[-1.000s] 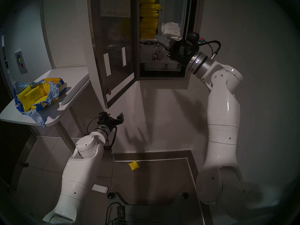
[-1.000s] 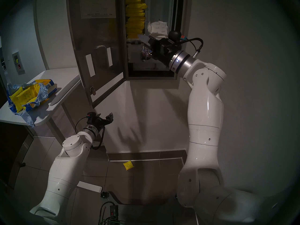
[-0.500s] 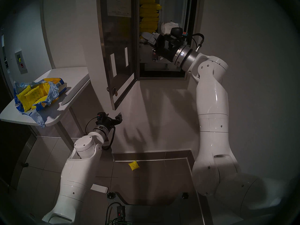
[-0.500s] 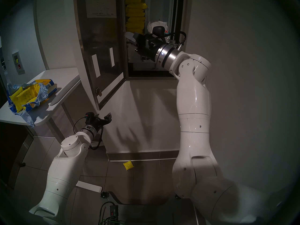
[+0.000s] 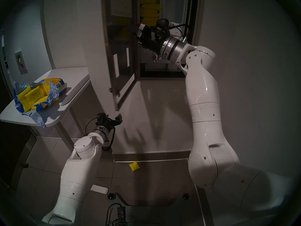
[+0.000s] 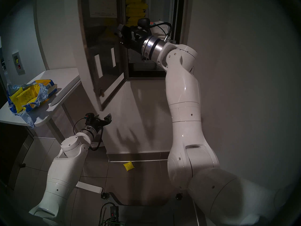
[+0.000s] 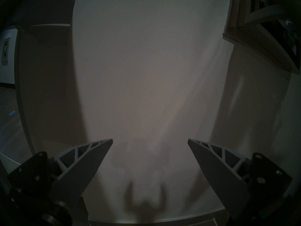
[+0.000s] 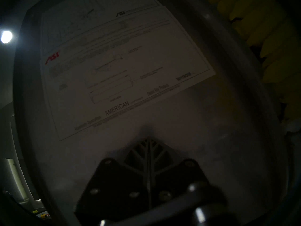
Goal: Open the dispenser door, put the pads inside, close the door
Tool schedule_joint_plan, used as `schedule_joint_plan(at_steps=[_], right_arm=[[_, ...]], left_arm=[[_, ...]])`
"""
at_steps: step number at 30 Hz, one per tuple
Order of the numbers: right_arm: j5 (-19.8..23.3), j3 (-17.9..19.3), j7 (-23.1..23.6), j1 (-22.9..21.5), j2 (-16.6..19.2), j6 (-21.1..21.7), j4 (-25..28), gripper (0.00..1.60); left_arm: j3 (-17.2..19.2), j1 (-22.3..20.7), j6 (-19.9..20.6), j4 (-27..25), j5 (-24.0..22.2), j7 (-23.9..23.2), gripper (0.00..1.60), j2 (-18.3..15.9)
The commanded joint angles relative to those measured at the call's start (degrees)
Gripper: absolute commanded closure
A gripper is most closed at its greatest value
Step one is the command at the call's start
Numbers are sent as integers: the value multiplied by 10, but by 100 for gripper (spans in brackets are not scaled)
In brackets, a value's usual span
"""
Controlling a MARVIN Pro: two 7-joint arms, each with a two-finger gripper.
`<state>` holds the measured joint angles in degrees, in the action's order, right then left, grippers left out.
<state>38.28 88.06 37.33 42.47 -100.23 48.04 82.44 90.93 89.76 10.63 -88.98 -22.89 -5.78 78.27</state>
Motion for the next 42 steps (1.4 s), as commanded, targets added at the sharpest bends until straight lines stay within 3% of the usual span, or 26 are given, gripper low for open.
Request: schedule_joint_plan(at_steps=[1, 14, 27, 33, 42], right_arm=[[-5, -11, -3, -61, -25, -25, -24, 160], [-61, -27, -44, -112, -31, -104, -116, 160], [-109, -40, -81, -162, -37, -188, -211, 160], [-118, -41, -78, -192, -32, -221, -261, 160], [-125, -37, -62, -205, -23, -249, -285, 160]], left_arm=[[14, -22, -6, -16, -4, -3, 0, -8], [38, -51, 2, 8, -13, -13, 0, -30], [28, -107, 19, 55, -20, -48, 0, -48], [24, -125, 16, 81, -24, -75, 0, -58], [20, -140, 8, 107, -29, -113, 0, -70]])
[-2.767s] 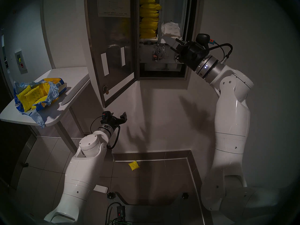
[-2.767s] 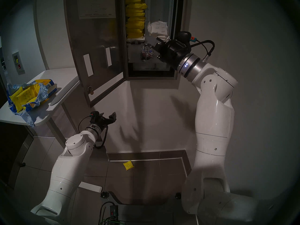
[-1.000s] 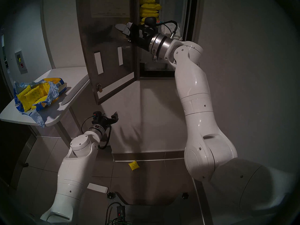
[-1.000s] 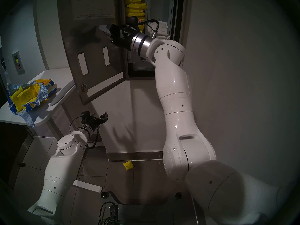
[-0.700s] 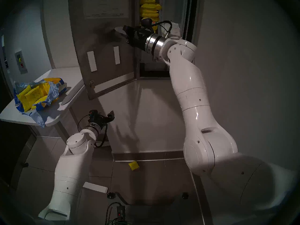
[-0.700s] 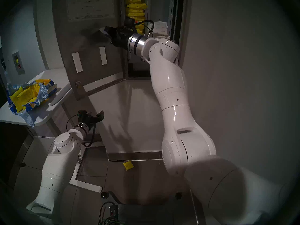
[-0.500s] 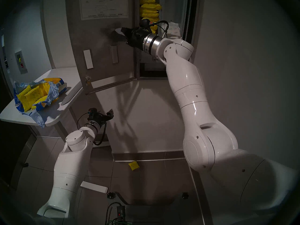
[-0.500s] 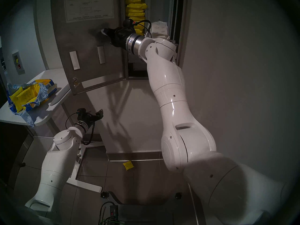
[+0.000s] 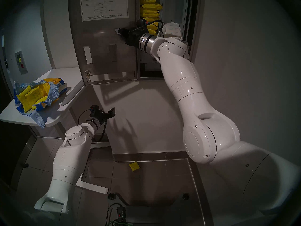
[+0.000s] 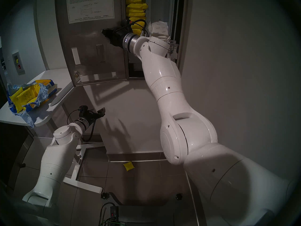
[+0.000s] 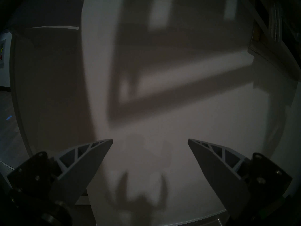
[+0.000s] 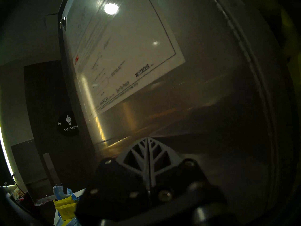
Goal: Open the dispenser door, put the pads inside, close the door
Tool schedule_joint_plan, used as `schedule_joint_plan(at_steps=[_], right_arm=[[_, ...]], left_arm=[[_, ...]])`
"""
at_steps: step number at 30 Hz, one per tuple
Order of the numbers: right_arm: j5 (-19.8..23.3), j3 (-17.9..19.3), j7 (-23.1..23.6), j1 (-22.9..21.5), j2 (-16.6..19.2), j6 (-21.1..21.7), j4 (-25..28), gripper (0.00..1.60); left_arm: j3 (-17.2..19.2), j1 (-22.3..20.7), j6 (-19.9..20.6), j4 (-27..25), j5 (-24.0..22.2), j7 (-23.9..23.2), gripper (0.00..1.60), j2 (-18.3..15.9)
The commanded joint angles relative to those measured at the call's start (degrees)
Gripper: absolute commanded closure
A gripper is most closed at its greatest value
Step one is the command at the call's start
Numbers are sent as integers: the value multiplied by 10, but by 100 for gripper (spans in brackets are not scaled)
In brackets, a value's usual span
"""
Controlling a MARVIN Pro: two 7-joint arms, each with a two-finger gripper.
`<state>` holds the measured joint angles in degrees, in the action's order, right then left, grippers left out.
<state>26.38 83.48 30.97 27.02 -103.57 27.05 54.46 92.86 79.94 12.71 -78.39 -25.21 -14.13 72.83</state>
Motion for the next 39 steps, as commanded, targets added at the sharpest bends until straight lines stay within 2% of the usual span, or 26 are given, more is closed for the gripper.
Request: schedule_joint_plan(at_steps=[1, 13, 16, 17, 24, 33, 39], right_arm=[[-6, 9, 6, -51, 12, -41, -4, 160], [-6, 22, 47, -19, 44, -34, 57, 160], [-7, 27, 53, 0, 54, -23, 93, 160], [-5, 30, 61, -6, 58, -24, 82, 160], [0, 43, 78, 18, 84, -4, 130, 160], [10, 84, 88, 38, 121, 16, 186, 160], [14, 121, 78, 74, 142, 38, 238, 160]], left_arm=[[0, -44, -14, 5, -6, -34, 0, -16], [-9, -61, -25, 35, -6, -95, 0, -39], [-11, -65, -28, 42, -6, -106, 0, -42], [-11, -67, -28, 44, -6, -110, 0, -43], [-18, -76, -23, 55, -5, -137, 0, -56], [-28, -87, -27, 71, -1, -172, 0, -73], [-34, -98, -35, 88, -3, -205, 0, -83]])
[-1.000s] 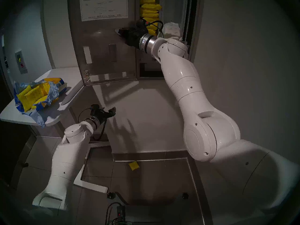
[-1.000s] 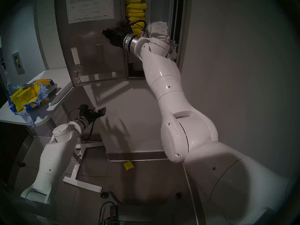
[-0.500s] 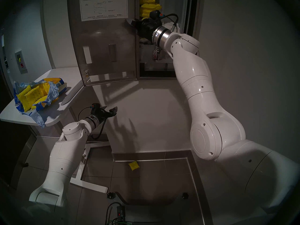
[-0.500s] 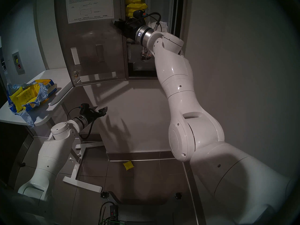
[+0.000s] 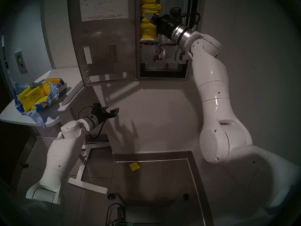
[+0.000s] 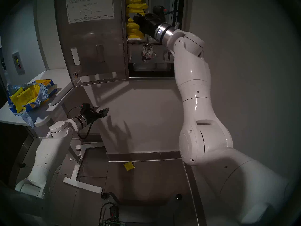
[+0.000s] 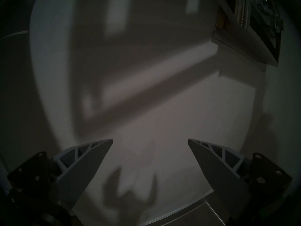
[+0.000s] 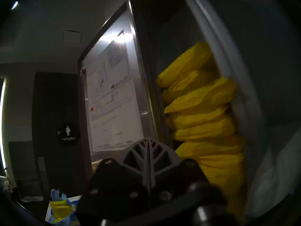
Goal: Open the dispenser door, put the pads inside, close the door
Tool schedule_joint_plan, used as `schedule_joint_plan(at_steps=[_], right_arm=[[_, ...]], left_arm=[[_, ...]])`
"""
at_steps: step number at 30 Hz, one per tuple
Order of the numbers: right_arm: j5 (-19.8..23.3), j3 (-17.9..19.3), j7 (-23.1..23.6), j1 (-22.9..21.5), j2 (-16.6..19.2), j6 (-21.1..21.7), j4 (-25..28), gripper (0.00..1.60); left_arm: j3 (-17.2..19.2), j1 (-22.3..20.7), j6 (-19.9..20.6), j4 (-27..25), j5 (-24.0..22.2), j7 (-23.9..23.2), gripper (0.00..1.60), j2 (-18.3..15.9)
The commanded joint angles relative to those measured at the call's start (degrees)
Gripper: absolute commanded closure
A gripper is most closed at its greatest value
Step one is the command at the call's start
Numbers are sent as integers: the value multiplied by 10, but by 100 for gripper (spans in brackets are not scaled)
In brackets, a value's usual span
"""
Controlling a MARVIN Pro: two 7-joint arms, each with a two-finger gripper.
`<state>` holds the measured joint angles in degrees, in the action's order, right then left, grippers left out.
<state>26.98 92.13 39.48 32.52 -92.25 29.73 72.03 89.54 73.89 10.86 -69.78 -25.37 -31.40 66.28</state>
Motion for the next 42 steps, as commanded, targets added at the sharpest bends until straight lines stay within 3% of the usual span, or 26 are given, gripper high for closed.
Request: schedule_joint_plan(at_steps=[1, 8, 9, 10, 11, 16, 24, 30, 42], right_arm=[[9, 41, -7, 19, 31, 11, 57, 160], [8, 84, -33, 58, 40, 26, 107, 160], [7, 90, -39, 66, 41, 29, 117, 160], [7, 92, -36, 65, 44, 28, 111, 160], [6, 93, -36, 65, 46, 28, 103, 160], [5, 107, -44, 83, 50, 34, 100, 160], [6, 129, -60, 110, 56, 43, 113, 160], [6, 142, -71, 130, 58, 48, 126, 160], [6, 157, -94, 175, 51, 57, 159, 160]], left_arm=[[-3, -40, -18, 4, -1, -39, 0, -20], [-9, -56, -33, 32, -5, -80, 0, -27], [-23, -47, -68, 6, 18, -82, 0, -30], [-44, -43, -72, -35, 17, -92, 0, -5], [-49, -54, -49, -26, -22, -114, 0, 40], [-88, -73, -78, -43, -11, -140, 0, 39], [-125, -82, -95, -108, -23, -180, 0, 73], [-118, -104, -102, -144, -31, -183, 0, 80], [-65, -109, -98, -234, -45, -166, 0, 75]])
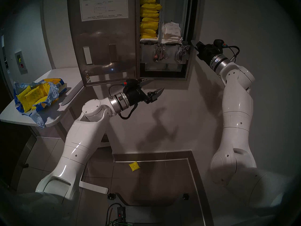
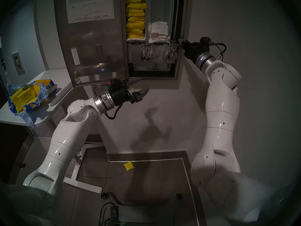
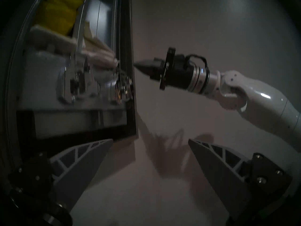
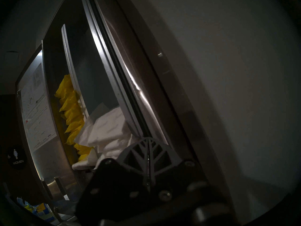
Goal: Open the dispenser door, put the pads inside, close the door
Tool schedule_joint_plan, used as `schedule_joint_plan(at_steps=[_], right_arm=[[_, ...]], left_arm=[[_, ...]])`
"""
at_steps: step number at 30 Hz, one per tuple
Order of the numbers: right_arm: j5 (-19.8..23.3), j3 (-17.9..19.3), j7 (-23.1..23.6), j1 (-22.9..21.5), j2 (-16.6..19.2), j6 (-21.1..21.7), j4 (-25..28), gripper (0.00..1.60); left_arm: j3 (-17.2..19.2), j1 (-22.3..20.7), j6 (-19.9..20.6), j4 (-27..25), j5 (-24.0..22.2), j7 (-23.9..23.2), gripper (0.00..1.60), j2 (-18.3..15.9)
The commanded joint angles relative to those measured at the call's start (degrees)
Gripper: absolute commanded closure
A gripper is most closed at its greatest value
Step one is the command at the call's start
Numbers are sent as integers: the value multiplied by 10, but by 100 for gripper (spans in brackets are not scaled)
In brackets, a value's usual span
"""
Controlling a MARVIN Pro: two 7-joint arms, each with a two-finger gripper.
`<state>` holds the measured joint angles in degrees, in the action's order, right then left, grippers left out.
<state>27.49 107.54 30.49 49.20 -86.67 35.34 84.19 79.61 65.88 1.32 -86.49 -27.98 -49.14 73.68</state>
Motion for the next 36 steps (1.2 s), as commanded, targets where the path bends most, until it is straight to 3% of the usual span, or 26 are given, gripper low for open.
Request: schedule_joint_plan(at_steps=[1, 19, 20, 21, 36], right_arm=[[0, 3, -4, 8, -4, 1, 38, 160], [-1, 18, -43, 68, -24, 5, 77, 160], [-2, 19, -46, 72, -24, 4, 79, 160], [-3, 20, -48, 74, -25, 4, 79, 160], [-24, 40, -87, 108, -20, -2, 67, 160]], left_arm=[[34, -29, -3, -66, -19, 12, 0, 1], [100, -4, 22, -190, -35, 38, 0, -14], [107, 8, 32, -217, -34, 47, 0, -17], [108, 0, 29, -201, -36, 43, 0, -16], [191, 50, 109, -315, -22, 121, 0, -37]])
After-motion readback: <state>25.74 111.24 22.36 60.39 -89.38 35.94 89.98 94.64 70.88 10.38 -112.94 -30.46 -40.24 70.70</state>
